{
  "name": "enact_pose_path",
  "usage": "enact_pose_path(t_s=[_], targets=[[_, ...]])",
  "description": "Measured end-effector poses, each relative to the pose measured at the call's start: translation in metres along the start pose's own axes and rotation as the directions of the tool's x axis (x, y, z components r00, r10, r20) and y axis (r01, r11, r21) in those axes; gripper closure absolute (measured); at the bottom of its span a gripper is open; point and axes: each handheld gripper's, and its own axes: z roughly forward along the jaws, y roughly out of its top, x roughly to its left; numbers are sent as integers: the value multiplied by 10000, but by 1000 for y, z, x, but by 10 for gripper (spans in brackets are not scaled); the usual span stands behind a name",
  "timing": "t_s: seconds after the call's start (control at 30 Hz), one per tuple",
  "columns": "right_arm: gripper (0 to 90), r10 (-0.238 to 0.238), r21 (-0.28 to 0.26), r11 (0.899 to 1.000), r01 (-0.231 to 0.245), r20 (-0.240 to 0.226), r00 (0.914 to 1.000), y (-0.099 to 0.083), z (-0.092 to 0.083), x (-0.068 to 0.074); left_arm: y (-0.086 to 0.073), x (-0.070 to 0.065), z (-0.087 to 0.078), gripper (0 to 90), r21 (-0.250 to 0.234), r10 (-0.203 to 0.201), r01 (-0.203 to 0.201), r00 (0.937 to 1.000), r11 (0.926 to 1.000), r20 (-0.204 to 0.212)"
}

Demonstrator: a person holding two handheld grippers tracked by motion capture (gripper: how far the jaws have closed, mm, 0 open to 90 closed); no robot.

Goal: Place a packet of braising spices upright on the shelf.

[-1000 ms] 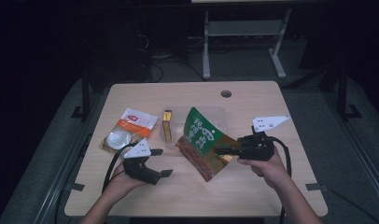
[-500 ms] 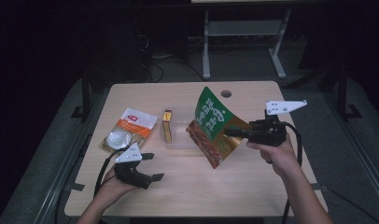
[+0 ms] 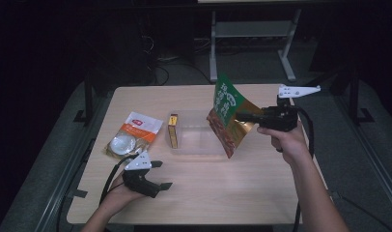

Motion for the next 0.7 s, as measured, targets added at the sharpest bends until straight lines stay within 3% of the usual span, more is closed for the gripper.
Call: enact_pose_path(t_s=[0.3, 0.7], targets=[[900, 137, 40, 9999, -138, 174, 9998, 9, 5, -19, -1, -3, 7, 133, 266, 140, -145, 9997, 9995, 199], [900, 171, 603, 9980, -180, 151, 9997, 13, 22, -42, -2, -4, 9, 133, 335, 133, -141, 9996, 9993, 263]])
